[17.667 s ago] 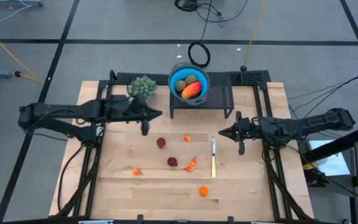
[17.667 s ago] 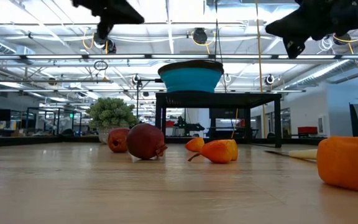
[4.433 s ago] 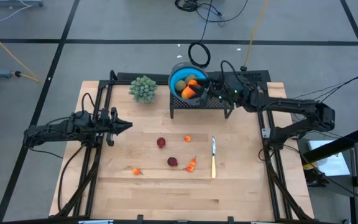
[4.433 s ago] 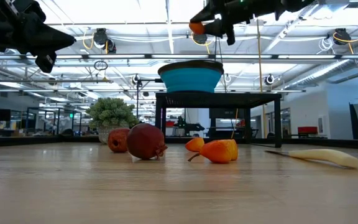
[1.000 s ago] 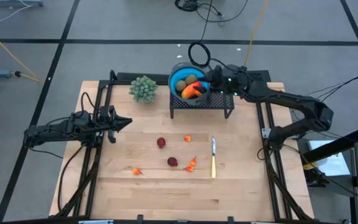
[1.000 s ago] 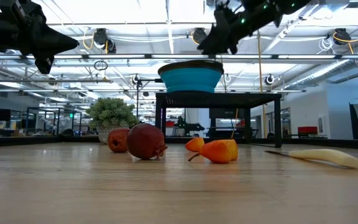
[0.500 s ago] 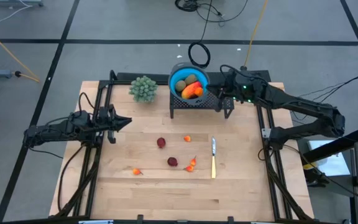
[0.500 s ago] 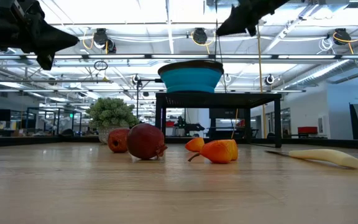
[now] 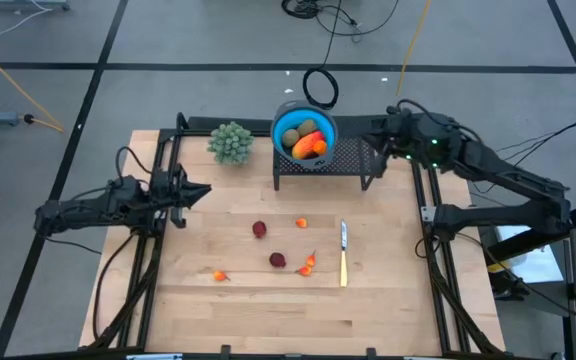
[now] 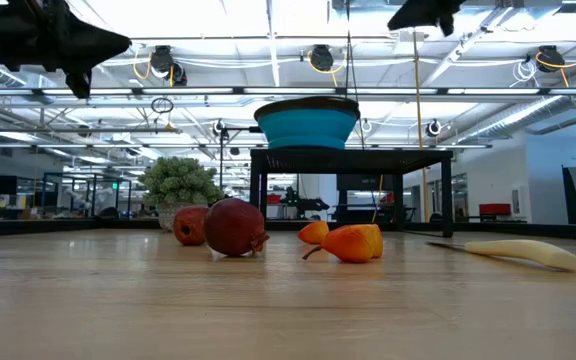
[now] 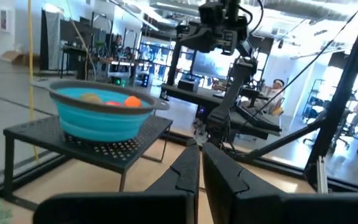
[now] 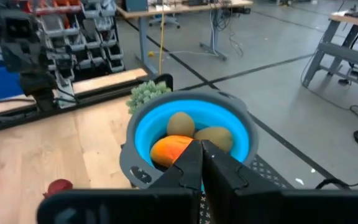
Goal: Pick & Place Fruit
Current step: Put the orange peach into the blue strainer bowl on the shelf
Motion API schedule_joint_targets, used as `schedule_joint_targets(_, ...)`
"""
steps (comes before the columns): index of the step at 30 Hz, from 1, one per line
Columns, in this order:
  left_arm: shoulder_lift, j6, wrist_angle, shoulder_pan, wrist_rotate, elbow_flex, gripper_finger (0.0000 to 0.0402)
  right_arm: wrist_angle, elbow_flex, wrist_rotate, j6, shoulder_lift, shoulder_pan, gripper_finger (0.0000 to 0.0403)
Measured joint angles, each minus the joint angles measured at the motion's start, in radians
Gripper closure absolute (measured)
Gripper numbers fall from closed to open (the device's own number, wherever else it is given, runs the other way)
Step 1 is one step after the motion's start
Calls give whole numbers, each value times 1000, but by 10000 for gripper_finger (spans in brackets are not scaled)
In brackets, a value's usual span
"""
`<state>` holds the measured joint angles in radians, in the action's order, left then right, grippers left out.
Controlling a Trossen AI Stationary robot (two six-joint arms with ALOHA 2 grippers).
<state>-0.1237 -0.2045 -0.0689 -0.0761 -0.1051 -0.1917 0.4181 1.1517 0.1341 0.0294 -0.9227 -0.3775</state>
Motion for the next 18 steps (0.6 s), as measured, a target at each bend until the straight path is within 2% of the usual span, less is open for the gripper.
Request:
schedule_joint_targets(4, -95, -36, -66, 0, 0, 0, 398, 50, 0, 0, -12, 64, 0, 402)
schedule_joint_targets(8, -219, -86, -113, 0, 0, -29, 396, 99, 0, 0, -21, 123, 0, 402)
schedule_joint_targets(12, -359, -89, -117, 0, 0, -113, 399, 124, -12, 0, -43, 181, 0, 402)
schedule_joint_targets(18, -563, -86, -101, 0, 1, -264, 400, 124, -107, 0, -49, 307, 0, 402)
